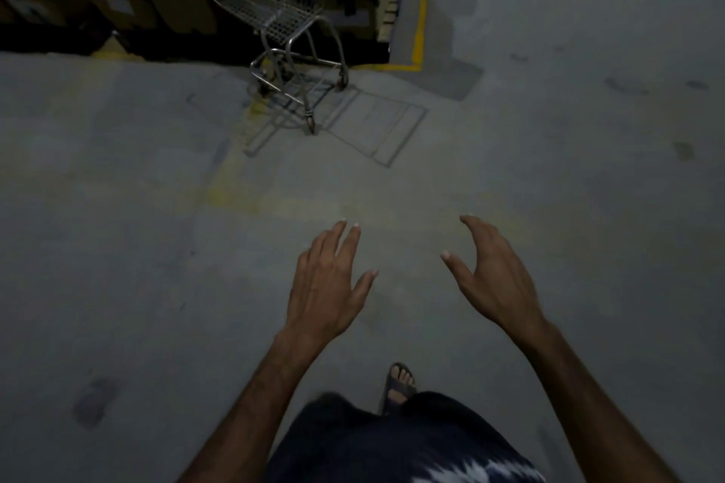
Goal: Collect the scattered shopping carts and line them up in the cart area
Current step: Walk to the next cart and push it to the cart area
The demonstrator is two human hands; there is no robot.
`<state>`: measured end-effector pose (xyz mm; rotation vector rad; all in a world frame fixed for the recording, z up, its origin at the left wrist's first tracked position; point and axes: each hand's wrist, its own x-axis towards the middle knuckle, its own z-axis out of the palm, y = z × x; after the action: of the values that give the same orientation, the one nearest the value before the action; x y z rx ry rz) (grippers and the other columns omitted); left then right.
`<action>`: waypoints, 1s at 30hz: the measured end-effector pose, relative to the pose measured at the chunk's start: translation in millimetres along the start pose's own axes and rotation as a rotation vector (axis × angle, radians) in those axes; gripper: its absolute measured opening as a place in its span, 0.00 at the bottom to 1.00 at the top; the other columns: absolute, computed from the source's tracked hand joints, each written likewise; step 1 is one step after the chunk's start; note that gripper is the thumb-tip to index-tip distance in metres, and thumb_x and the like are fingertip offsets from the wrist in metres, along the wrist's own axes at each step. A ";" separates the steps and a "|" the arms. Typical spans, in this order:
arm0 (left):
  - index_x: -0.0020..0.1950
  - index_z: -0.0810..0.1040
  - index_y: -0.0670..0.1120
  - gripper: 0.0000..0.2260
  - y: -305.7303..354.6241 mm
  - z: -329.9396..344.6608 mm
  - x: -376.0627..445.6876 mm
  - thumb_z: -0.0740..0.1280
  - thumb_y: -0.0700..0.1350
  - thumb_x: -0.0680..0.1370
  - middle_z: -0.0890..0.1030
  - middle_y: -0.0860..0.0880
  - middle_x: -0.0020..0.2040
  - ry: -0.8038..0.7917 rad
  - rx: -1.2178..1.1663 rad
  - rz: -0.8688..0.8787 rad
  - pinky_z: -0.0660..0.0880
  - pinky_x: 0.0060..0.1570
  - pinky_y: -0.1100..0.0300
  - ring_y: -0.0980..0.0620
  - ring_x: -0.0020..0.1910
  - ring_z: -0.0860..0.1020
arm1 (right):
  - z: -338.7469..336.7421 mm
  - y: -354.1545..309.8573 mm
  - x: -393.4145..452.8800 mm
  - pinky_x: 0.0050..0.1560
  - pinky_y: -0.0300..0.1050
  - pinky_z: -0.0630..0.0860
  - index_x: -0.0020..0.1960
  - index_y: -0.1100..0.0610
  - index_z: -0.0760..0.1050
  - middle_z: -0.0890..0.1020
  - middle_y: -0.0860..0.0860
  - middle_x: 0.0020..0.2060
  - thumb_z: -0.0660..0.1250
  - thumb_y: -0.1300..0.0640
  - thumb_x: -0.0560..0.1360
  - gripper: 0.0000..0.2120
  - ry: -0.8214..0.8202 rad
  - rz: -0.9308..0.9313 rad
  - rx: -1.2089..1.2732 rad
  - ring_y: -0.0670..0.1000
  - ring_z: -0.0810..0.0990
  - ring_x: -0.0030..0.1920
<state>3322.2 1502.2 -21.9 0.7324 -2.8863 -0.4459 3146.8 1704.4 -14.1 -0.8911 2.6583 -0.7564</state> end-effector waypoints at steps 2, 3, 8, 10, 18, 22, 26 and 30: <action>0.83 0.65 0.46 0.32 -5.9 -3.8 37.4 0.63 0.61 0.82 0.66 0.43 0.82 0.025 -0.013 -0.037 0.68 0.72 0.43 0.40 0.78 0.67 | -7.3 -4.2 45.6 0.75 0.55 0.68 0.81 0.53 0.62 0.68 0.52 0.79 0.64 0.41 0.83 0.32 -0.010 -0.022 -0.023 0.55 0.67 0.78; 0.83 0.65 0.46 0.32 -9.5 -5.1 54.9 0.63 0.60 0.82 0.66 0.43 0.82 0.036 -0.022 -0.055 0.68 0.72 0.43 0.40 0.78 0.66 | -9.4 -6.0 66.1 0.75 0.55 0.68 0.81 0.53 0.62 0.68 0.52 0.79 0.65 0.41 0.83 0.32 -0.015 -0.028 -0.020 0.55 0.67 0.78; 0.82 0.66 0.46 0.32 -37.5 4.0 139.9 0.62 0.61 0.82 0.67 0.44 0.81 0.036 -0.050 -0.132 0.69 0.70 0.43 0.42 0.78 0.67 | -4.2 -6.1 158.7 0.75 0.53 0.66 0.81 0.53 0.63 0.69 0.52 0.79 0.65 0.42 0.83 0.31 -0.053 -0.027 -0.032 0.54 0.66 0.78; 0.83 0.65 0.47 0.31 -52.2 14.3 177.0 0.64 0.60 0.83 0.66 0.44 0.81 0.014 -0.046 -0.139 0.70 0.70 0.42 0.42 0.78 0.66 | 3.1 -2.7 197.6 0.75 0.53 0.65 0.82 0.53 0.63 0.68 0.52 0.79 0.65 0.42 0.83 0.32 -0.075 -0.020 -0.041 0.54 0.66 0.79; 0.82 0.67 0.47 0.32 -100.7 17.6 374.3 0.68 0.59 0.82 0.67 0.45 0.81 -0.015 -0.082 -0.106 0.70 0.70 0.43 0.43 0.77 0.67 | -4.0 -18.5 382.9 0.75 0.53 0.66 0.83 0.53 0.60 0.67 0.52 0.80 0.65 0.41 0.83 0.33 -0.089 0.020 -0.088 0.54 0.66 0.79; 0.81 0.68 0.47 0.33 -112.3 8.2 482.3 0.63 0.62 0.80 0.70 0.44 0.79 -0.060 -0.052 -0.048 0.71 0.69 0.43 0.42 0.76 0.70 | -19.8 -27.1 469.3 0.75 0.53 0.66 0.83 0.53 0.60 0.66 0.52 0.80 0.64 0.41 0.83 0.33 -0.038 0.045 -0.064 0.54 0.65 0.79; 0.82 0.67 0.47 0.32 -119.4 6.3 568.3 0.68 0.60 0.81 0.70 0.45 0.79 -0.066 -0.044 0.002 0.69 0.69 0.45 0.43 0.76 0.69 | -25.7 -22.8 537.6 0.75 0.51 0.65 0.83 0.52 0.59 0.66 0.51 0.80 0.64 0.41 0.83 0.33 -0.009 0.103 -0.012 0.53 0.65 0.79; 0.81 0.68 0.48 0.33 -129.4 21.9 641.2 0.62 0.64 0.80 0.71 0.45 0.78 -0.083 -0.057 -0.012 0.71 0.68 0.44 0.44 0.75 0.70 | -20.7 -5.5 613.5 0.76 0.49 0.63 0.83 0.53 0.59 0.66 0.51 0.81 0.64 0.41 0.83 0.33 -0.041 0.125 -0.007 0.52 0.64 0.79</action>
<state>2815.3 1089.1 -49.3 0.7396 -2.9333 -0.5714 2659.5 1331.4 -29.3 -0.7265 2.6525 -0.6926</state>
